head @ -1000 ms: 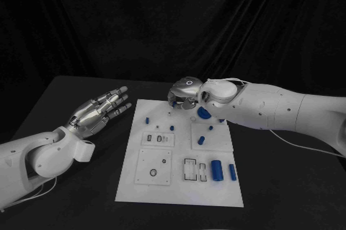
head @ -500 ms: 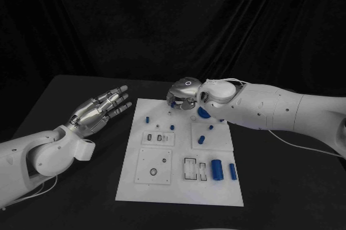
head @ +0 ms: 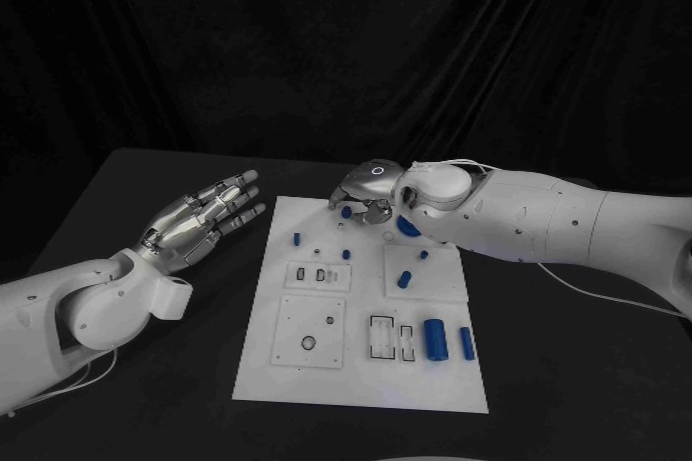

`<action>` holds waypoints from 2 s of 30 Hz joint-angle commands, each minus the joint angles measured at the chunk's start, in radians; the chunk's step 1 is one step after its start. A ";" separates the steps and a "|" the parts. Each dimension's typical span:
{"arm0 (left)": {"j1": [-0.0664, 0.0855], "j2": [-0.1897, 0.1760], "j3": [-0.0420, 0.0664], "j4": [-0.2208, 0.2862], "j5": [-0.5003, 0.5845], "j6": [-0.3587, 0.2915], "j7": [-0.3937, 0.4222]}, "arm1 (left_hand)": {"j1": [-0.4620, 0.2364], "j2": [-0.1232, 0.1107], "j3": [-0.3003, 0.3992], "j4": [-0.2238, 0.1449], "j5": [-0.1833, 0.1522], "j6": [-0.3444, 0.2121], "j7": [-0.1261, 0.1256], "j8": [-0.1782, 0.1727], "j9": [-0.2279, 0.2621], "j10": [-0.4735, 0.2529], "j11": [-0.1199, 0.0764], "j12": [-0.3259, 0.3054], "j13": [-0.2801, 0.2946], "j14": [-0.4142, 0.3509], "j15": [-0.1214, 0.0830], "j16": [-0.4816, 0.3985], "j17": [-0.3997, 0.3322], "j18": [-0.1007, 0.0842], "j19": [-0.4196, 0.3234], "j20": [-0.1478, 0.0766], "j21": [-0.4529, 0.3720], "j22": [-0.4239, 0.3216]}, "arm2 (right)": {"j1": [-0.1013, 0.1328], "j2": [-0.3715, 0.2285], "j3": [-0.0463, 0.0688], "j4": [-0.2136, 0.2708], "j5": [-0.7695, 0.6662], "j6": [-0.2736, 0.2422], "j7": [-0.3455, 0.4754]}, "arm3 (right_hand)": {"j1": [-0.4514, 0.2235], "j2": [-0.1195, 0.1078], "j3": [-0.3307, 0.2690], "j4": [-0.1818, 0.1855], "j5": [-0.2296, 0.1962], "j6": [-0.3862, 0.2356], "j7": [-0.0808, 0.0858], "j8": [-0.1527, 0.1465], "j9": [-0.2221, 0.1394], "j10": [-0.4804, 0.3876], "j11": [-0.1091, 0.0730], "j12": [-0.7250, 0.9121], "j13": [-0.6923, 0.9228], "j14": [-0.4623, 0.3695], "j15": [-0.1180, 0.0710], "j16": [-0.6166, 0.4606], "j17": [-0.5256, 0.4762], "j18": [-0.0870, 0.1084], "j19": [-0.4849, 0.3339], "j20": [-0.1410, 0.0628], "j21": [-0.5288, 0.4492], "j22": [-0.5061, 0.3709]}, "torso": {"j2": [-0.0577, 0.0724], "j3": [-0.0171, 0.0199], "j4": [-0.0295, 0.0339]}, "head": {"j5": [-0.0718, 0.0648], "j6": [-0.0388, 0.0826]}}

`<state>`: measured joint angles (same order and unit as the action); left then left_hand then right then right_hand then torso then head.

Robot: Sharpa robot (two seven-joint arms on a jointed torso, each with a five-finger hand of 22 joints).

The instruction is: Assemble the parts on the task board

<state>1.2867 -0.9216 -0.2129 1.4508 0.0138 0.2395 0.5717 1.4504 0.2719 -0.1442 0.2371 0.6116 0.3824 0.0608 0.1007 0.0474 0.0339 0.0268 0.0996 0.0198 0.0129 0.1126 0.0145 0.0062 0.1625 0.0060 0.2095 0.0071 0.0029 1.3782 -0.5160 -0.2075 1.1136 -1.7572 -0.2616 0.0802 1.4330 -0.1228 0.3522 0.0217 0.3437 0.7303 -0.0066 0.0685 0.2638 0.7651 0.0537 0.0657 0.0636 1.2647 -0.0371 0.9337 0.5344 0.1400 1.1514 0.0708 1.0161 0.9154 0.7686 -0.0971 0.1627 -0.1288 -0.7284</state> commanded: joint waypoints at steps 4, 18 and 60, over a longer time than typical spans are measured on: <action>0.000 0.001 0.001 0.000 -0.002 0.020 0.006 | 0.007 0.004 0.006 0.000 0.003 0.000 0.004 0.005 0.000 -0.002 0.007 -0.002 0.000 -0.002 0.000 -0.004 -0.001 0.008 -0.001 0.002 -0.003 0.000 | -0.001 -0.020 0.001 0.013 0.001 -0.030 -0.017 | 0.005 0.011 -0.023 -0.002 -0.006 -0.026 -0.009 -0.004 -0.021 -0.039 0.001 0.000 0.001 -0.009 0.000 -0.006 -0.005 0.012 -0.011 0.002 -0.011 -0.001 | 0.000 0.0000 -0.0002 | 0.003 0.003; -0.001 -0.014 0.001 0.000 -0.002 0.017 0.002 | 0.008 0.004 0.007 -0.001 0.004 0.002 0.005 0.006 0.000 -0.002 0.008 -0.001 0.000 -0.002 -0.001 -0.004 -0.001 0.008 0.000 0.002 -0.002 0.001 | 0.031 -0.215 0.000 0.189 0.082 -0.205 0.009 | -0.034 0.033 -0.078 0.060 -0.110 0.043 0.048 0.026 -0.065 0.267 -0.009 0.217 0.073 0.005 -0.003 0.016 0.025 0.011 0.013 0.003 -0.026 0.030 | -0.002 0.0009 -0.0091 | 0.021 0.000; -0.004 -0.001 0.001 -0.010 -0.002 0.033 -0.010 | 0.018 0.005 0.024 -0.016 0.013 0.006 0.008 0.010 0.001 -0.003 0.011 -0.001 0.001 -0.002 -0.003 -0.004 -0.001 0.009 -0.001 0.001 -0.003 0.000 | -0.034 -0.366 0.000 0.225 0.099 -0.041 -0.169 | -0.210 0.037 -0.235 0.242 -0.108 0.074 0.069 0.023 -0.076 0.806 -0.073 1.505 1.507 0.306 -0.040 0.637 1.036 -0.099 0.313 -0.035 0.430 0.546 | -0.002 0.0002 -0.0055 | 0.021 -0.012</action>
<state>1.2838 -0.9238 -0.2130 1.4400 0.0133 0.2576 0.5524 1.4579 0.2794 -0.1277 0.2206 0.6197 0.3860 0.0645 0.1045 0.0473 0.0301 0.0303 0.0996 0.0197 0.0129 0.1126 0.0145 0.0062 0.1624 0.0060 0.2095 0.0071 0.0029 1.3470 -0.8813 -0.2083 1.3403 -1.6577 -0.3142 -0.0601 1.2162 -0.0866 0.1135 0.2648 0.2318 0.8057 0.0586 0.0936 0.1877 1.4627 -0.0201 1.5674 1.3079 1.4661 -0.0759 1.5682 1.3078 0.0540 1.4617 0.0342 1.4450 1.3079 0.7671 -0.0969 0.1562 -0.1055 -0.7396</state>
